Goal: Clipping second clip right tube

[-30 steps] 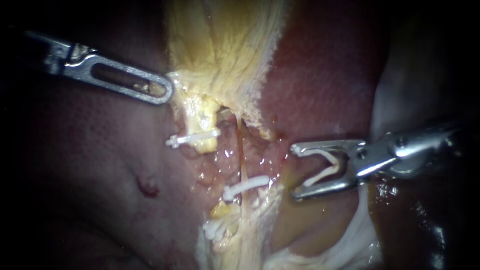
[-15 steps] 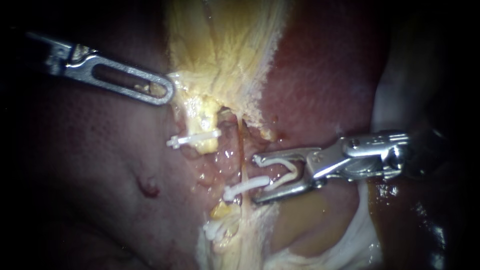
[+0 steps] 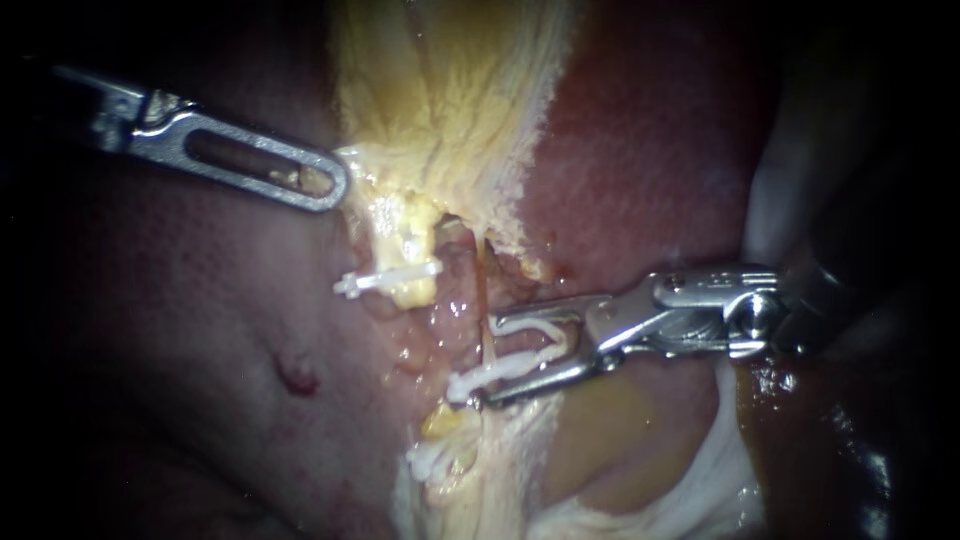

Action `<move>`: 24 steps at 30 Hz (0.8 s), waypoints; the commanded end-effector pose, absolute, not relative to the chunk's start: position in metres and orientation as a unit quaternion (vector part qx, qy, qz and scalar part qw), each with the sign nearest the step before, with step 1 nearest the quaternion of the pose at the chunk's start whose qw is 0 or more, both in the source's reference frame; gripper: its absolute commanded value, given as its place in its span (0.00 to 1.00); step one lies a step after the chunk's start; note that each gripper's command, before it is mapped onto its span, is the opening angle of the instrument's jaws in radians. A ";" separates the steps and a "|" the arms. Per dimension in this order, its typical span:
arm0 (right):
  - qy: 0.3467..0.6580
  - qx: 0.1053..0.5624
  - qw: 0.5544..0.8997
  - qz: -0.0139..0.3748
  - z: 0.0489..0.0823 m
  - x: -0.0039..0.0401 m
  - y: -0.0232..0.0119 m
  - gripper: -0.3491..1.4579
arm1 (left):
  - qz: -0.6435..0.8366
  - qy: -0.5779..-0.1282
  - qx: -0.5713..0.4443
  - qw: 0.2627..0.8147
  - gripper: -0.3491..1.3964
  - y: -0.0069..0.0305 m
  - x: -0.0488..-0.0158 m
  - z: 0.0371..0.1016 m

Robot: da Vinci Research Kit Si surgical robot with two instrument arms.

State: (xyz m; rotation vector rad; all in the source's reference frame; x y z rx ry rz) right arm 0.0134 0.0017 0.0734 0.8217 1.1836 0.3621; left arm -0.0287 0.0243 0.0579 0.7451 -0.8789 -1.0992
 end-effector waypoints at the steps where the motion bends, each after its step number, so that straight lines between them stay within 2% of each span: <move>1: 0.543 0.378 0.731 0.165 0.0735 0.0136 0.0017 0.47 | -0.493 -0.394 0.334 0.699 0.00 0.0243 -0.0287 0.0579; 17: 0.570 0.422 0.680 0.188 0.0735 0.0154 0.0013 0.46 | -0.494 -0.395 0.334 0.699 0.00 0.0243 -0.0288 0.0580; 24: 0.577 0.442 0.662 0.181 0.0723 0.0152 0.0009 0.47 | -0.493 -0.395 0.334 0.700 0.00 0.0243 -0.0288 0.0581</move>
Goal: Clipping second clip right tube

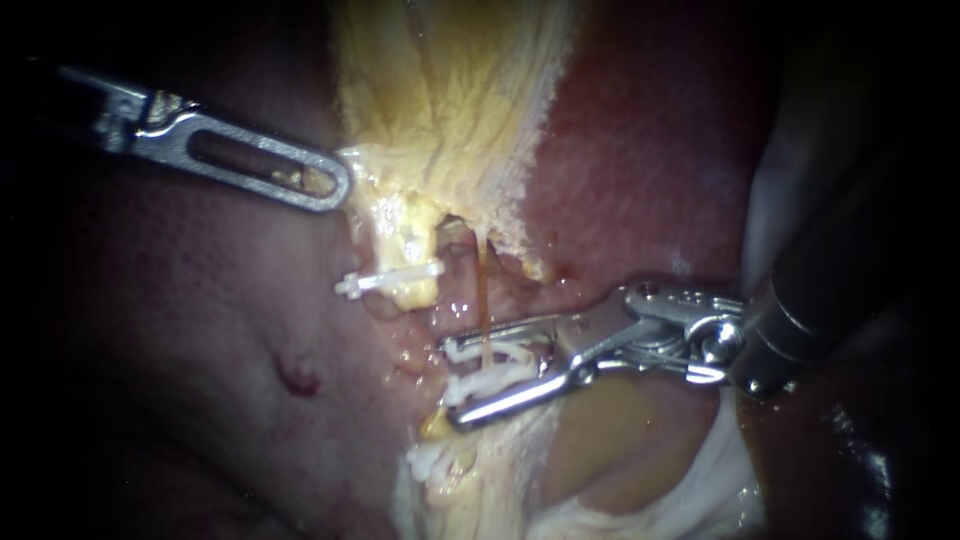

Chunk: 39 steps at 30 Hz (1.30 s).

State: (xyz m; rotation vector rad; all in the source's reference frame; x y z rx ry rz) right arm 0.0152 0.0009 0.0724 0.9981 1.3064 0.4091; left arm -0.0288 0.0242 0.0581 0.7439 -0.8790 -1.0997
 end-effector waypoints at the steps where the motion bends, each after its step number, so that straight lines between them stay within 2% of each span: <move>1: 0.578 0.445 0.660 0.179 0.0721 0.0152 0.0008 0.47 | -0.493 -0.395 0.334 0.700 0.00 0.0243 -0.0288 0.0581; 12: 0.590 0.472 0.637 0.152 0.0686 0.0157 -0.0007 0.45 | -0.493 -0.395 0.334 0.700 0.00 0.0242 -0.0288 0.0582; 21: 0.592 0.479 0.632 0.145 0.0685 0.0154 -0.0004 0.41 | -0.493 -0.395 0.334 0.700 0.00 0.0242 -0.0288 0.0582; 24: 0.592 0.479 0.632 0.145 0.0689 0.0151 -0.0002 0.37 | -0.493 -0.395 0.334 0.700 0.00 0.0242 -0.0288 0.0582; 32: 0.594 0.473 0.632 0.152 0.0696 0.0141 0.0003 0.16 | -0.493 -0.395 0.334 0.700 0.00 0.0242 -0.0288 0.0582; 39: 0.593 0.469 0.636 0.156 0.0698 0.0138 0.0006 0.04 | -0.493 -0.395 0.334 0.700 0.00 0.0242 -0.0288 0.0582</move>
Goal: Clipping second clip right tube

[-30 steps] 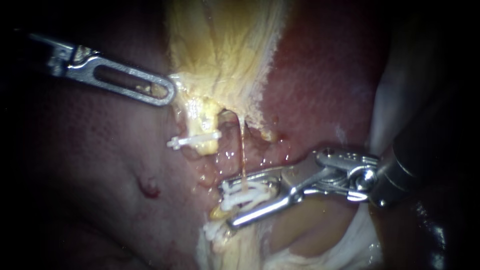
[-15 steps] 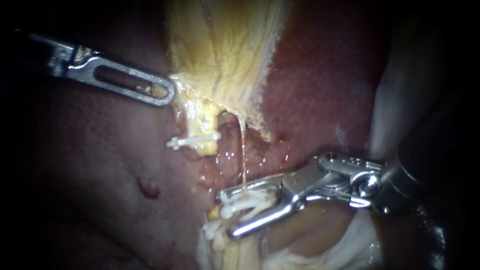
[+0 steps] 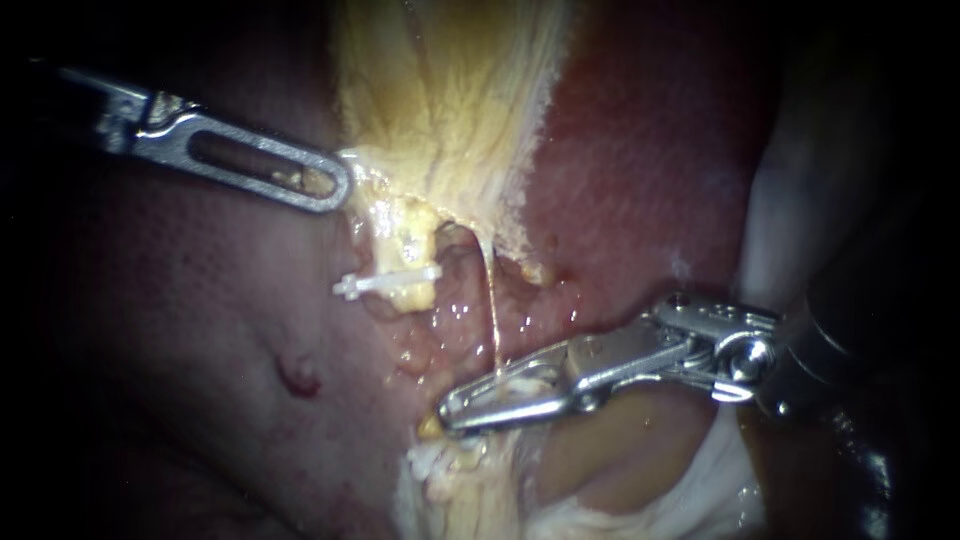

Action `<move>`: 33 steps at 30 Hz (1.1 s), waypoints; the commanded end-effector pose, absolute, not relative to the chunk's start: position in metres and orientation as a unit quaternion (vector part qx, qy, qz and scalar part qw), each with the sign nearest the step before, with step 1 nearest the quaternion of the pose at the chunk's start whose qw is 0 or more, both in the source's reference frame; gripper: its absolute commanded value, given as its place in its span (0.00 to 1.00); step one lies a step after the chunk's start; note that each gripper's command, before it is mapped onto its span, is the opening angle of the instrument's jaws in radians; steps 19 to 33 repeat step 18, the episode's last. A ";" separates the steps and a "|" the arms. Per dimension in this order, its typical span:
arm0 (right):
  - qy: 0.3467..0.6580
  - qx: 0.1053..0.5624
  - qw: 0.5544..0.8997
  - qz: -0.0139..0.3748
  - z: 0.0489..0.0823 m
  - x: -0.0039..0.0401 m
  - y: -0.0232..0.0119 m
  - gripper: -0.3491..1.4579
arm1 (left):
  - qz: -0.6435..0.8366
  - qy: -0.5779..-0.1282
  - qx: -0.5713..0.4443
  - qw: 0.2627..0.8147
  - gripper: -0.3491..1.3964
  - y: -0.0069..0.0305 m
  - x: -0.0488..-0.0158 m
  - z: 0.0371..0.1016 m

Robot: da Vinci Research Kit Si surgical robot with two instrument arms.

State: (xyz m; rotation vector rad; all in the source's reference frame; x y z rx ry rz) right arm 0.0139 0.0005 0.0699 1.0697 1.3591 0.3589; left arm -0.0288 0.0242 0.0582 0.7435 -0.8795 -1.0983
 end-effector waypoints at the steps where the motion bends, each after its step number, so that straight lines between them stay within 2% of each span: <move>1: 0.593 0.468 0.636 0.158 0.0699 0.0138 0.0006 0.01 | -0.493 -0.395 0.334 0.700 0.00 0.0242 -0.0288 0.0582; 4: 0.583 0.481 0.631 0.173 0.0701 0.0135 0.0008 0.00 | -0.493 -0.395 0.334 0.700 0.00 0.0243 -0.0288 0.0583; 9: 0.584 0.478 0.632 0.178 0.0703 0.0131 0.0009 0.00 | -0.493 -0.395 0.334 0.700 0.00 0.0243 -0.0287 0.0583; 33: 0.584 0.477 0.632 0.177 0.0705 0.0129 0.0010 0.00 | -0.493 -0.395 0.334 0.700 0.00 0.0243 -0.0287 0.0584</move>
